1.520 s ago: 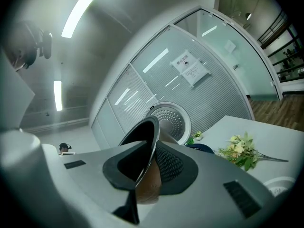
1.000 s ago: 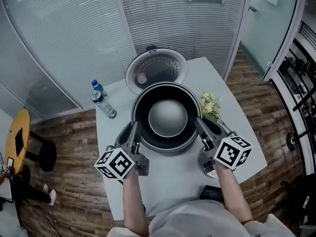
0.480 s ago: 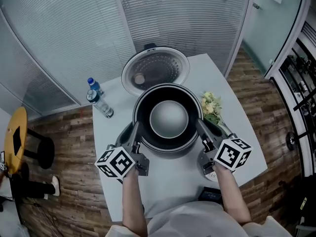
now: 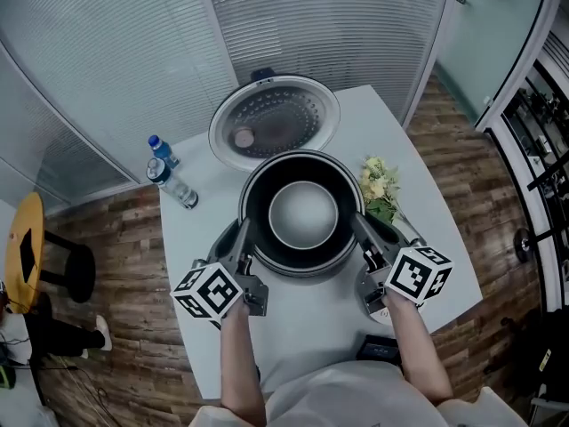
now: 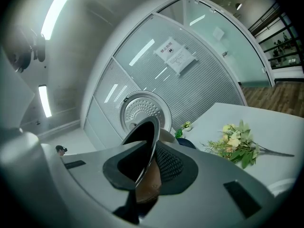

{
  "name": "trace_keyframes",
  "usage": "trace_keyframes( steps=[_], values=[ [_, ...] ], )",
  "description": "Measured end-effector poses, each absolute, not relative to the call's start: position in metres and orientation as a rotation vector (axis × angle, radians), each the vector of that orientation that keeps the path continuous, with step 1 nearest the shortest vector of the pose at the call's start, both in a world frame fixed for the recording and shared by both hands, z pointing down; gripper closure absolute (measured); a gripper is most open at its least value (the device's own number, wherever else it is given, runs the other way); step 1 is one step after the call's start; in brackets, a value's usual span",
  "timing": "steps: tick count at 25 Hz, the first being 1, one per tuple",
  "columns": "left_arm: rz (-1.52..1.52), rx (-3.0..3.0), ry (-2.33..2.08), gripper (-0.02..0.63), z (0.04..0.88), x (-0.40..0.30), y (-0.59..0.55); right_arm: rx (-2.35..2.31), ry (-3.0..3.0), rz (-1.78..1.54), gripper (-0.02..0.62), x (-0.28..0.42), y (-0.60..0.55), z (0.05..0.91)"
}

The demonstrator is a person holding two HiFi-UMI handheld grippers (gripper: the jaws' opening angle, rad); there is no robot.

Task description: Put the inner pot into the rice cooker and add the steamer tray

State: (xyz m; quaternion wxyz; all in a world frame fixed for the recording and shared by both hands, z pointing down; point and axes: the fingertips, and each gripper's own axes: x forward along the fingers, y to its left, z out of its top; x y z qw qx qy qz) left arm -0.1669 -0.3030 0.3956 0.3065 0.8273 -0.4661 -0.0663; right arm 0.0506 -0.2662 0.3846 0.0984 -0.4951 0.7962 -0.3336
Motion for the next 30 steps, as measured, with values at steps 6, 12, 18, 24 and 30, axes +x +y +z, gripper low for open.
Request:
trace_keyframes(
  steps=[6, 12, 18, 24, 30],
  values=[
    [-0.147, 2.163, -1.238, 0.537, 0.408, -0.167, -0.307, -1.463, 2.351, -1.05, 0.528, 0.051, -0.271, 0.398],
    [-0.118, 2.149, -1.246, 0.537, 0.416, -0.168, -0.312, -1.459, 2.352, -1.105, 0.528, 0.05, -0.278, 0.408],
    [-0.069, 2.148, -1.248, 0.534, 0.426, -0.165, -0.315, -1.477, 2.355, -1.154, 0.528, 0.051, -0.282, 0.42],
    [0.018, 2.161, -1.288, 0.534, 0.44, -0.161, -0.316, -1.512, 2.397, -1.188, 0.524, 0.053, -0.285, 0.432],
    [0.157, 2.175, -1.341, 0.525, 0.455, -0.161, -0.317, -1.6, 2.472, -1.183, 0.514, 0.051, -0.287, 0.447]
  ],
)
